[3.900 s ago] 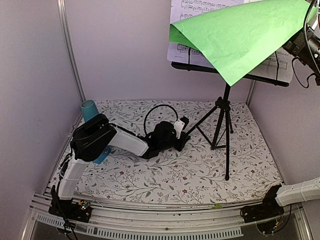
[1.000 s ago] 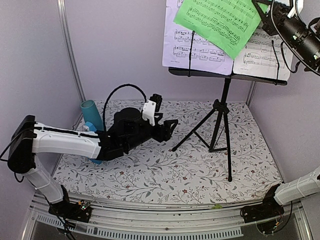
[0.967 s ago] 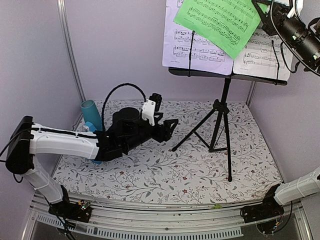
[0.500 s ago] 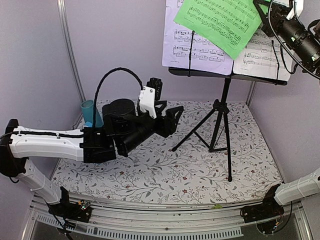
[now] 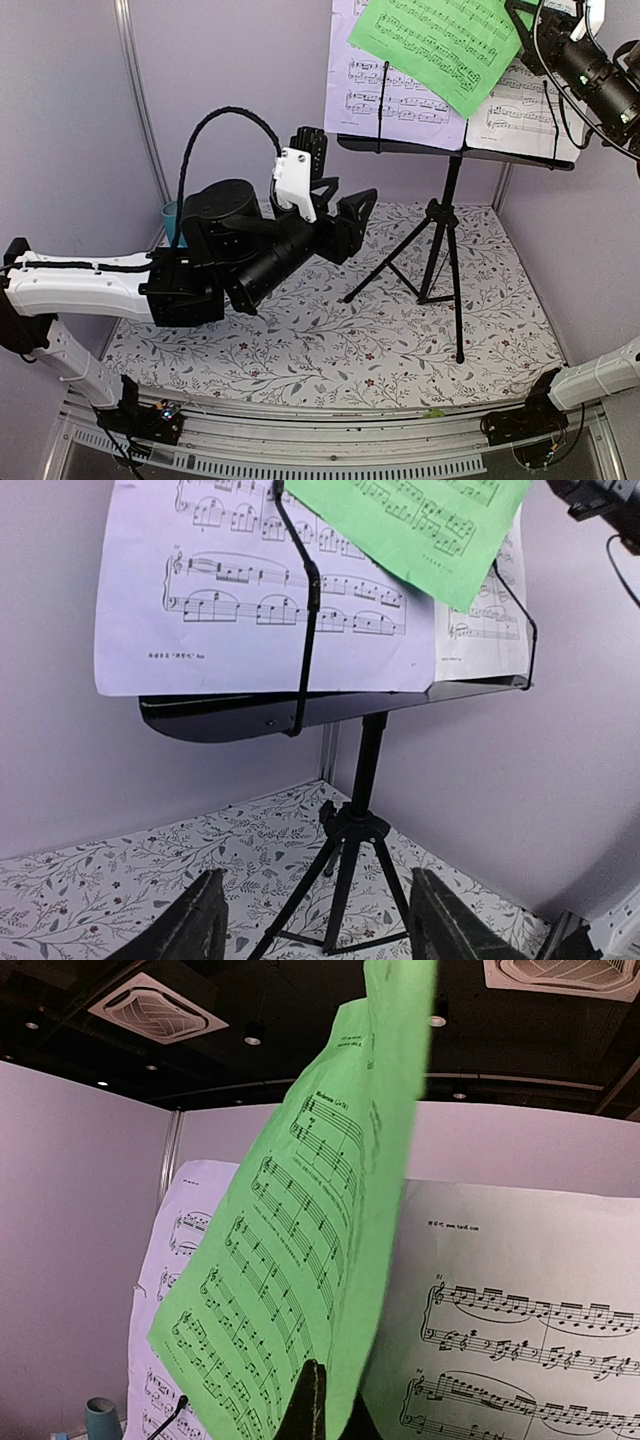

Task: Set up the instrument practice props
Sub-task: Pick up the music stand locking hook from the music stand.

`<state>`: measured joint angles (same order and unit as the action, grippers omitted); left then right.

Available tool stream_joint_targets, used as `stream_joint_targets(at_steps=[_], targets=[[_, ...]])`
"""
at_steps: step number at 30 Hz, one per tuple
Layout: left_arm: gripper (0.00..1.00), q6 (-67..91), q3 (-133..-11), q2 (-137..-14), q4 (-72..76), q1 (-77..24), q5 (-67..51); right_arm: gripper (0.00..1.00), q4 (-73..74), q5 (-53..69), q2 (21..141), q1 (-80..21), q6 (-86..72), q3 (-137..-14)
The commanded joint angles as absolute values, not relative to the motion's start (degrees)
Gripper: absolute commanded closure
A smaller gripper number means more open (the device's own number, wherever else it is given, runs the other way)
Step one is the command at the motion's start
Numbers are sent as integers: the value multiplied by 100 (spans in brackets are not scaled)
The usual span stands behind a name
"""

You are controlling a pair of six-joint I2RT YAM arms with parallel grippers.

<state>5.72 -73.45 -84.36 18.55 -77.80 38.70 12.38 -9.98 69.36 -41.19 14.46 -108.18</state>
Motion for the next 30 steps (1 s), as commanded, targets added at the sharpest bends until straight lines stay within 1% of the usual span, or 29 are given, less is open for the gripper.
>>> stream_joint_targets(at_steps=[1, 8, 17, 22, 26, 30], targets=[[37, 245, -7754, -8389, 1973, -7963, 4168, 100, 1140, -1080, 6873, -4095, 1494, -10784], [38, -84, -8482, -8708, 2046, -8083, 4544, 100, 1158, -1078, 6855, -4099, 1477, -10784], [38, -982, -10021, -9657, 1780, -8121, 5383, 100, 1165, -965, 6830, -4097, 1384, -10775], [38, -1327, -10739, -10091, 1637, -8091, 5532, 100, 1169, -922, 6825, -4097, 1388, -10767], [38, -1273, -11306, -10413, 1162, -7995, 5533, 100, 1170, -906, 6820, -4101, 1384, -10767], [40, -676, -11687, -10533, 416, -7828, 5277, 100, 1187, -905, 6812, -4096, 1375, -10758]])
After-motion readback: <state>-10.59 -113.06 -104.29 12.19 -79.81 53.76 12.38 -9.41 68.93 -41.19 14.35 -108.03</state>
